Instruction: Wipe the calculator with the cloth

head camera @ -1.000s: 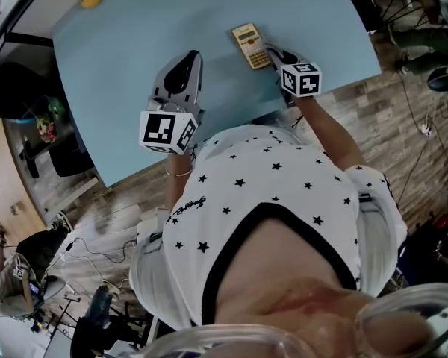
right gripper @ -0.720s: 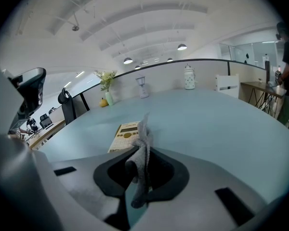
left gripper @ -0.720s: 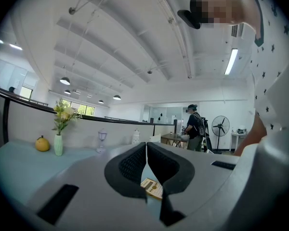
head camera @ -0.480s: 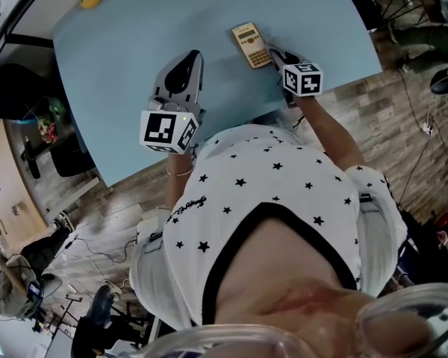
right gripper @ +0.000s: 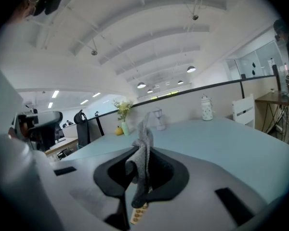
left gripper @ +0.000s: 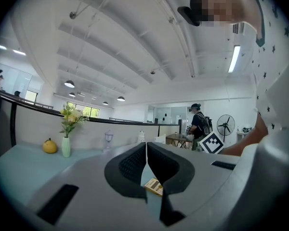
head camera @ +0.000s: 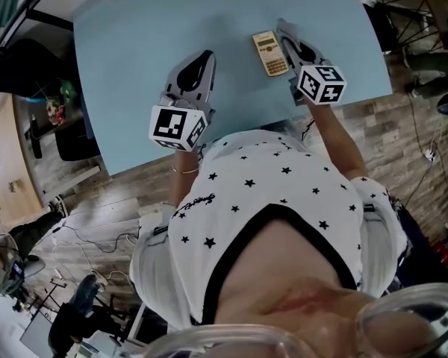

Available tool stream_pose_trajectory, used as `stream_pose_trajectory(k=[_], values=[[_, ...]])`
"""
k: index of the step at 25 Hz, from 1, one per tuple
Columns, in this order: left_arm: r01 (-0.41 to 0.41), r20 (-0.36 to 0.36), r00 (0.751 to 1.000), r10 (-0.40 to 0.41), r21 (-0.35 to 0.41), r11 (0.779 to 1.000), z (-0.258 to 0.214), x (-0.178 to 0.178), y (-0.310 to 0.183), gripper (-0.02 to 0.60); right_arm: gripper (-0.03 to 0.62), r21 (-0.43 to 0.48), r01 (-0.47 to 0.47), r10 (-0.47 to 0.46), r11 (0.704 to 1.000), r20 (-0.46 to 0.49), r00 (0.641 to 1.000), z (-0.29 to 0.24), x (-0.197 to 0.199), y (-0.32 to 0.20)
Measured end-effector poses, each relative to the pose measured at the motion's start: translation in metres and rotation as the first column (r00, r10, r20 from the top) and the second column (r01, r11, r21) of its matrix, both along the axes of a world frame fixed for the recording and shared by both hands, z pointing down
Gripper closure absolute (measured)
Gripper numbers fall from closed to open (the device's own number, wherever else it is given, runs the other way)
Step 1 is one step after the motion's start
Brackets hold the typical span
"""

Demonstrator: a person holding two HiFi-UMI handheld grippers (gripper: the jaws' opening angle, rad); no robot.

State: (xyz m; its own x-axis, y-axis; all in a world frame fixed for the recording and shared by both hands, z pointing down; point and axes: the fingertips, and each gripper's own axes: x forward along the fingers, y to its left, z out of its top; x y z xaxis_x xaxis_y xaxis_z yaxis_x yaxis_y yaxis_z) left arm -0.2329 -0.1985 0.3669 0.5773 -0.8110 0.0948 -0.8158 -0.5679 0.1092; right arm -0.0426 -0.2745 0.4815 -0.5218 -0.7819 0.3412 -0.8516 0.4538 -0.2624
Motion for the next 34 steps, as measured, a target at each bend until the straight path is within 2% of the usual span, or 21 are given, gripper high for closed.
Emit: stream_pose_trajectory(k=[7,12,34], values=[[0.02,0.003,1.0,-0.02,0.002,1.0,0.0,-0.008,0.002,0.549,0.548,0.096,0.083,-0.093,0.992,0.104,0.99,-0.048,-0.04,0.007],[0.024,0.003,1.0,-0.024,0.007,1.0,-0.001,-0.014,0.002,0.549,0.551,0.107,0.114,-0.125,0.988,0.105,0.987,-0.054,-0.053,0.01],[0.038,-0.002,0.999,-0.038,-0.002,0.999,0.0,-0.008,0.003,0.549,0.551,0.086,0.124,-0.137,0.989,0.162,0.977,-0.057,-0.05,0.011]])
